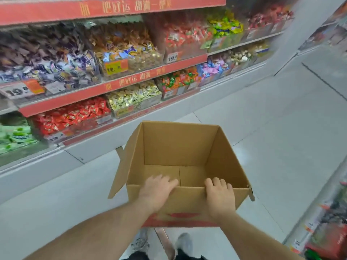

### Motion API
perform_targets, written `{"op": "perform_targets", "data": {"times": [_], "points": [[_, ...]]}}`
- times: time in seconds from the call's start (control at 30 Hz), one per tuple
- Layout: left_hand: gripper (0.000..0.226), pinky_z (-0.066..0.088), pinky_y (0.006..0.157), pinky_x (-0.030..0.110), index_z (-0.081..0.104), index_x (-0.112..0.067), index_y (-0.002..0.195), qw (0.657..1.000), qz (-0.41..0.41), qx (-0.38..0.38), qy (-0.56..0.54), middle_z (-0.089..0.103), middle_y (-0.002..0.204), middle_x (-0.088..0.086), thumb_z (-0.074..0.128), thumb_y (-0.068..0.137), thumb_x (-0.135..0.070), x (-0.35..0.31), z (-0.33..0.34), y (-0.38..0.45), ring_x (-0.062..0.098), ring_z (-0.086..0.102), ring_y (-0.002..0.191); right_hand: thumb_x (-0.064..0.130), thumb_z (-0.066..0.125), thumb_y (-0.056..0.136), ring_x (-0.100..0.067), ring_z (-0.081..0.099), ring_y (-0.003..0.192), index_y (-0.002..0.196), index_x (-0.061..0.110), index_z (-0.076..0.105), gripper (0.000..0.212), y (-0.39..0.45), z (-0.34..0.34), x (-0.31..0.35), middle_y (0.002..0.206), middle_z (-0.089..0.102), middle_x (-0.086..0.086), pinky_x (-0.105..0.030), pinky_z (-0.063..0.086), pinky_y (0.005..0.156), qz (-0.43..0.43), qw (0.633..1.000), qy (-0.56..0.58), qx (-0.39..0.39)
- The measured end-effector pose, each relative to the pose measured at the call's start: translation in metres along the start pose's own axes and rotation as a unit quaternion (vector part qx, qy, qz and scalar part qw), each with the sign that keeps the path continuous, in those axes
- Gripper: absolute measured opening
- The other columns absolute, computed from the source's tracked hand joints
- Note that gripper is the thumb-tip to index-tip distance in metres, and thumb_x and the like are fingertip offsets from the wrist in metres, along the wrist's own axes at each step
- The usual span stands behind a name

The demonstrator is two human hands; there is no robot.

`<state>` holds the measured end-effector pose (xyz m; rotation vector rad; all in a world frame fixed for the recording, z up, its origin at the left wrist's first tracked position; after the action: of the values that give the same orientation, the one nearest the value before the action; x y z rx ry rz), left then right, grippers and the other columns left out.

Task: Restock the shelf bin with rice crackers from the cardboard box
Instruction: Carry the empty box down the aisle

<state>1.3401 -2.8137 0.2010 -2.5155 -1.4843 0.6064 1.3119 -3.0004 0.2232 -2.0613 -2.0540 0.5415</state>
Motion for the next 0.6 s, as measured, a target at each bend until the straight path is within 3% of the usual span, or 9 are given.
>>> {"op": "perform_targets", "data": {"times": [0.2, 0.27, 0.37, 0.47, 0.6], "points": [[0.051, 0.04, 0.098, 0.044, 0.045, -0.025, 0.126, 0.992, -0.119, 0.039, -0.024, 0.054, 0.125, 0.008, 0.046, 0.085, 0.005, 0.016, 0.041, 0.091, 0.028, 0.05, 0.116, 0.024, 0.063, 0.085, -0.023, 0.046, 0.112, 0.119, 0.025, 0.045, 0.039, 0.138, 0.044, -0.023, 0.119, 0.053, 0.001, -0.037, 0.036, 0.102, -0.116, 0.992, -0.035, 0.031], [0.053, 0.043, 0.09, 0.042, 0.043, -0.024, 0.126, 0.988, -0.142, 0.053, -0.039, 0.054, 0.12, 0.008, 0.048, 0.083, 0.006, 0.02, 0.057, 0.113, 0.027, 0.05, 0.11, 0.02, 0.063, 0.083, -0.023, 0.047, 0.11, 0.118, 0.024, 0.046, 0.039, 0.169, 0.06, -0.029, 0.116, 0.054, 0.001, -0.037, 0.037, 0.098, -0.138, 0.988, -0.053, 0.037], [0.058, 0.042, 0.081, 0.038, 0.039, -0.025, 0.124, 0.978, -0.189, 0.076, -0.037, 0.054, 0.118, 0.007, 0.055, 0.079, 0.007, 0.032, 0.102, 0.163, 0.027, 0.051, 0.108, 0.011, 0.07, 0.068, -0.025, 0.053, 0.096, 0.108, 0.019, 0.056, 0.043, 0.237, 0.107, -0.035, 0.102, 0.059, -0.001, -0.037, 0.041, 0.084, -0.193, 0.979, -0.062, 0.025], [0.063, 0.042, 0.089, 0.04, 0.035, -0.027, 0.125, 0.97, -0.221, 0.095, -0.042, 0.051, 0.124, 0.007, 0.062, 0.077, 0.002, 0.045, 0.153, 0.209, 0.027, 0.049, 0.113, 0.0, 0.075, 0.043, -0.029, 0.054, 0.07, 0.083, 0.013, 0.062, 0.044, 0.3, 0.156, -0.038, 0.076, 0.057, -0.005, -0.037, 0.043, 0.063, -0.236, 0.969, -0.078, -0.01], [0.061, 0.041, 0.079, 0.036, 0.035, -0.027, 0.119, 0.965, -0.249, 0.078, -0.027, 0.052, 0.115, 0.004, 0.067, 0.073, -0.002, 0.07, 0.202, 0.253, 0.026, 0.052, 0.106, -0.005, 0.073, 0.041, -0.03, 0.052, 0.065, 0.077, 0.011, 0.058, 0.042, 0.356, 0.21, -0.032, 0.07, 0.055, -0.008, -0.036, 0.039, 0.059, -0.292, 0.953, -0.071, -0.048]]}}
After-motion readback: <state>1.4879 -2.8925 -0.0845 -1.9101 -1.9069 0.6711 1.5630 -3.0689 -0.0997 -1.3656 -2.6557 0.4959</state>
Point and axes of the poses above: each hand's wrist, its own y-axis towards the middle knuckle, its own z-axis out of the palm, x = y × z, the point moved 4 cm from there along y, towards the middle knuckle
